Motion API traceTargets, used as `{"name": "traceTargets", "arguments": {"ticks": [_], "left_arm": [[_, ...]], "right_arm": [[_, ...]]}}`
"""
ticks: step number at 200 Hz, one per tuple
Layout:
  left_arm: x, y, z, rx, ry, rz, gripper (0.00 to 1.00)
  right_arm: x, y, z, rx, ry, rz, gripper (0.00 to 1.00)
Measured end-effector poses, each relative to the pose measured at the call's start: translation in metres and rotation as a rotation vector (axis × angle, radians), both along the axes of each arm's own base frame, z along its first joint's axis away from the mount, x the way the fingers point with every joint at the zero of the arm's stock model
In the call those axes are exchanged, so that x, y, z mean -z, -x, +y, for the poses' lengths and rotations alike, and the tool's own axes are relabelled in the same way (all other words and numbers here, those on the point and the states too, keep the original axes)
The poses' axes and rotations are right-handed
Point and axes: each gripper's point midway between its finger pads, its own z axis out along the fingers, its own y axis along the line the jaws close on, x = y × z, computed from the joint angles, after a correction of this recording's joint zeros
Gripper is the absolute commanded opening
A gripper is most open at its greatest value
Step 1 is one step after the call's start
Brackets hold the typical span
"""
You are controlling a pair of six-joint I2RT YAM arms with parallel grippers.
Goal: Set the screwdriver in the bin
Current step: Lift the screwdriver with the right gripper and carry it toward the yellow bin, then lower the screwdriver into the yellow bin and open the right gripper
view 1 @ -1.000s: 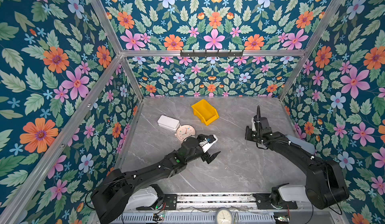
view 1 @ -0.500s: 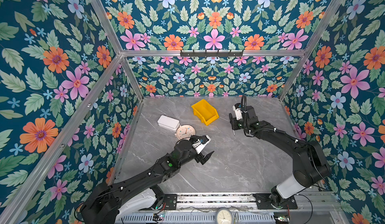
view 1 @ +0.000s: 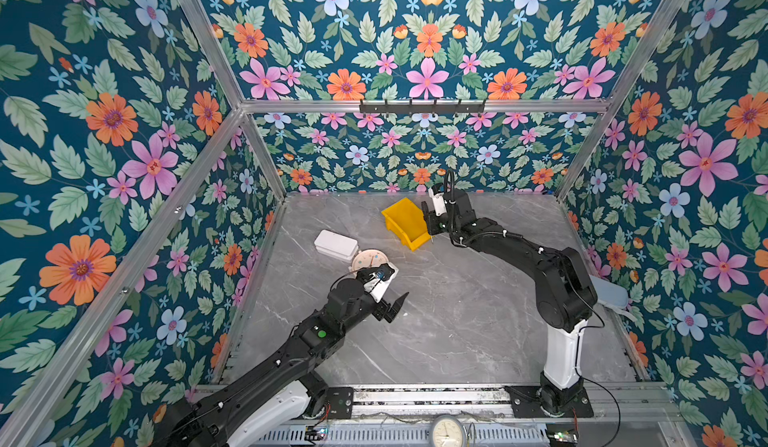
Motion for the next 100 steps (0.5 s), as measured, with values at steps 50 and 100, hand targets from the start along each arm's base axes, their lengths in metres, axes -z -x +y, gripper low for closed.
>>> {"name": "traceTargets", "arguments": {"ticks": [50, 100], "left_arm": [[0.003, -0.008, 0.016, -0.082, -0.011, -0.021, 1.0], [-0.001, -0.016, 0.023, -0.138, 0.011, -0.053, 1.0]], "right_arm": [[0.009, -0.034, 0.02, 0.069, -0.064, 0.002, 0.0], [0.015, -0.063, 0.028, 0.133, -0.116, -0.017, 0.0]]}}
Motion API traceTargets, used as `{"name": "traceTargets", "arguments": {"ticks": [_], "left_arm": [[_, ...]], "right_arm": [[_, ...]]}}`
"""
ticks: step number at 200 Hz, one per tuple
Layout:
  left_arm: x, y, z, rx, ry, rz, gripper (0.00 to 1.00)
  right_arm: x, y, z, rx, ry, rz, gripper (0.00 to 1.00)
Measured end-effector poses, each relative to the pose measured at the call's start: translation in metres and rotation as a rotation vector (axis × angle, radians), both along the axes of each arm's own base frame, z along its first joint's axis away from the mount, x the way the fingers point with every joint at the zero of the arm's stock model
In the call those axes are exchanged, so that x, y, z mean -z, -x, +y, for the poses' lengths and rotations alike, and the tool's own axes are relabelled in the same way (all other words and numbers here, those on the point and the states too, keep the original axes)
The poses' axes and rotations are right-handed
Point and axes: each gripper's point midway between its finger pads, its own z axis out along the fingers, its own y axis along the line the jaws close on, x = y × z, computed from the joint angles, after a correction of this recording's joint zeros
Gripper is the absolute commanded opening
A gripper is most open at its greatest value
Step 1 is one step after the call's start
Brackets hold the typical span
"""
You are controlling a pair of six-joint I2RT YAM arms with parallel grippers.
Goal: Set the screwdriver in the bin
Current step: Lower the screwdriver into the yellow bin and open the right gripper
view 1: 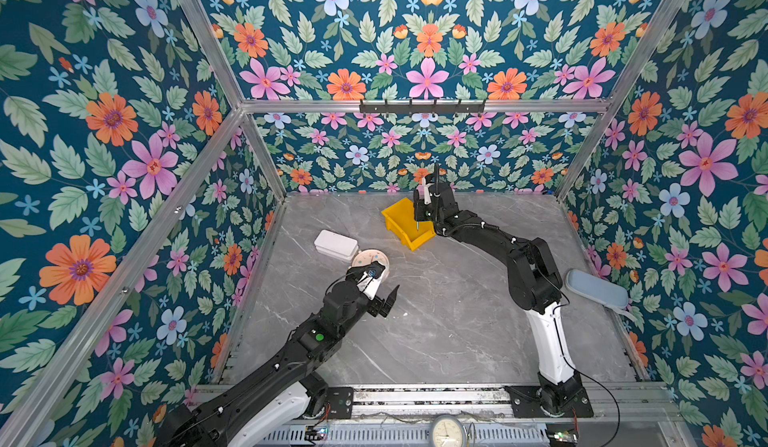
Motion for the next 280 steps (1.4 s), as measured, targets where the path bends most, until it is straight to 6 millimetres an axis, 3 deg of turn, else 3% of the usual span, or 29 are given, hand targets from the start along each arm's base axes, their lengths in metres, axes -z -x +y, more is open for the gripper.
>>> {"name": "traceTargets", "arguments": {"ticks": [53, 145, 242, 280], "left_arm": [[-0.006, -0.001, 0.0, -0.004, 0.011, -0.02, 1.0], [-0.004, 0.003, -0.002, 0.026, 0.003, -0.027, 1.0], [-0.003, 0.001, -0.009, 0.058, -0.016, -0.036, 1.0], [-0.003, 0.0, -0.009, 0.058, -0.023, -0.04, 1.0]], "right_arm": [[0.019, -0.015, 0.011, 0.016, -0.011, 0.01, 0.0], [0.042, -0.006, 0.041, -0.037, -0.013, 0.058, 0.0], [0.068, -0.002, 0.038, -0.03, 0.022, 0.126, 0.11], [0.067, -0.004, 0.038, -0.03, 0.024, 0.128, 0.29]]}}
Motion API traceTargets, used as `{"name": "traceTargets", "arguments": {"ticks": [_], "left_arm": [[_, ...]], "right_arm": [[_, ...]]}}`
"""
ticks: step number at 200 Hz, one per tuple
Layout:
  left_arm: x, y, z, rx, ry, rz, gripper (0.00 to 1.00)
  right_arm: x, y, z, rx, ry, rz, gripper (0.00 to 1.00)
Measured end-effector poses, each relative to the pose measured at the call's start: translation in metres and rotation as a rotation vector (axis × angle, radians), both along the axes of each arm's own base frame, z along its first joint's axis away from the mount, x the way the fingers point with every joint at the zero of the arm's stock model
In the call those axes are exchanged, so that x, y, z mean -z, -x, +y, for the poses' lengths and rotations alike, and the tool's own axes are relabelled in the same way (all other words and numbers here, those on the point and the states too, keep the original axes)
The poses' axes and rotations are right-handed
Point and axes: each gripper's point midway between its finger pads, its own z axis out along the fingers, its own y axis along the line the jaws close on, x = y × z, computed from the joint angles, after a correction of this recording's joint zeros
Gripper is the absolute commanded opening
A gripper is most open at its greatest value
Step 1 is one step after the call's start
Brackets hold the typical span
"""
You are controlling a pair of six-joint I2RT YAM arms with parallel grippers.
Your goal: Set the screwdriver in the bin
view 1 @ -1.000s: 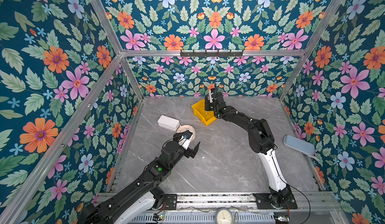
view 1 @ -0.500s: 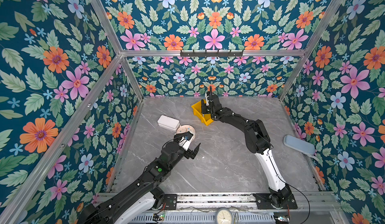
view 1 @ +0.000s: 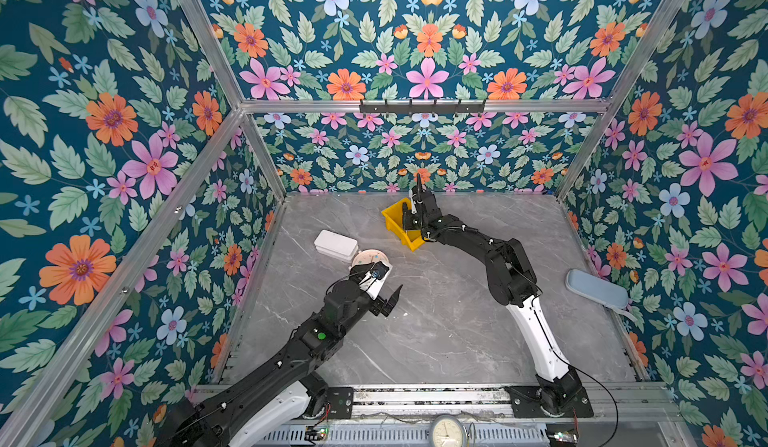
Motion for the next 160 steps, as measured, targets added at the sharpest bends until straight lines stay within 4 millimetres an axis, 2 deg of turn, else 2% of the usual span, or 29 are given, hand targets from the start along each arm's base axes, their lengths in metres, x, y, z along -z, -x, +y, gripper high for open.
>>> {"name": "traceTargets", "arguments": {"ticks": [43, 74, 93, 160], "left_arm": [[-0.002, -0.001, 0.0, -0.004, 0.009, -0.008, 1.0], [-0.001, -0.002, 0.0, -0.009, 0.012, -0.008, 1.0], [0.0, -0.004, 0.0, -0.018, 0.024, -0.003, 1.0], [0.005, -0.02, 0.016, -0.1, 0.075, -0.011, 1.0]], "right_arm": [[-0.004, 0.004, -0.002, -0.001, 0.007, 0.006, 0.49], [-0.026, 0.009, -0.008, -0.002, -0.003, -0.019, 0.62], [-0.041, 0.012, -0.015, 0.005, -0.018, -0.04, 0.74], [-0.081, 0.044, -0.049, 0.034, -0.053, -0.095, 0.92]]}}
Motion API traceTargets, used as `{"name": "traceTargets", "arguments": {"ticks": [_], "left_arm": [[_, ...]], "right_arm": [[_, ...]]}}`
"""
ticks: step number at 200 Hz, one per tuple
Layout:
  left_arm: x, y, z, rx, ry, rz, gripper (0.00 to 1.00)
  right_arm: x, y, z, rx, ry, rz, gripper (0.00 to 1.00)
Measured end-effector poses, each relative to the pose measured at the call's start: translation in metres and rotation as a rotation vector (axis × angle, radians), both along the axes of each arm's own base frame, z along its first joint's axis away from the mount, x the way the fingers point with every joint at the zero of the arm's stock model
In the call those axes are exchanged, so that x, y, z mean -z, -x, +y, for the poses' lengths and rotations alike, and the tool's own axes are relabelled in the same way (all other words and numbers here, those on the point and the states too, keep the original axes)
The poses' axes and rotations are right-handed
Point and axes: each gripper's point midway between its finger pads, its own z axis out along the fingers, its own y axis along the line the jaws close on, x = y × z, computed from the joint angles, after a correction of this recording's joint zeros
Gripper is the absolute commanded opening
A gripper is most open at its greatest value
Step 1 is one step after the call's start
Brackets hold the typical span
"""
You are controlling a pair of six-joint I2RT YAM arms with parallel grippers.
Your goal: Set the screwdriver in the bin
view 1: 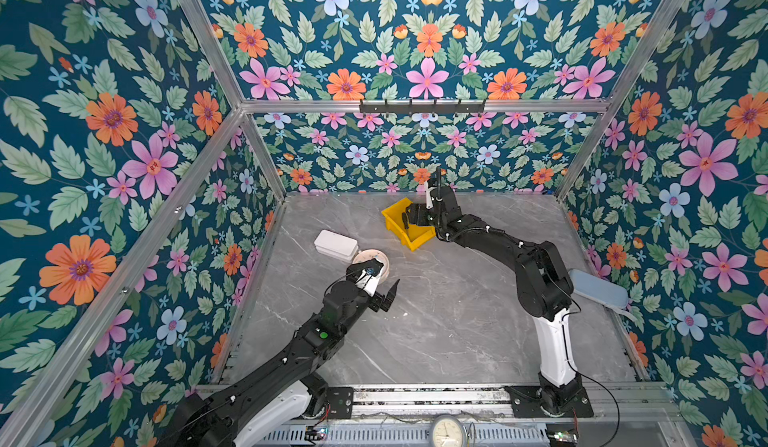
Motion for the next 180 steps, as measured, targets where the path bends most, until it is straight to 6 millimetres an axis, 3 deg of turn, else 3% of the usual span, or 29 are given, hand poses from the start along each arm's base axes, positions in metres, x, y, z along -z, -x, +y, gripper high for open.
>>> {"name": "traceTargets", "arguments": {"ticks": [24, 76, 128, 154, 180], "left_arm": [[0.001, -0.011, 0.011, -0.05, 0.027, -0.005, 1.0], [0.003, -0.038, 0.044, -0.164, 0.068, -0.022, 1.0], [0.008, -0.058, 0.079, -0.278, 0.083, -0.042, 1.0], [0.017, -0.061, 0.103, -0.347, 0.094, -0.04, 1.0], [0.029, -0.061, 0.127, -0.426, 0.097, -0.033, 1.0]], "right_arm": [[-0.01, 0.013, -0.018, 0.018, -0.015, -0.027, 0.99], [-0.021, 0.04, -0.067, 0.061, -0.034, -0.09, 0.99], [-0.012, 0.067, -0.134, 0.149, 0.006, -0.113, 0.99], [-0.02, 0.083, -0.166, 0.2, 0.004, -0.147, 0.99], [-0.004, 0.104, -0.208, 0.27, 0.027, -0.121, 0.99]]}}
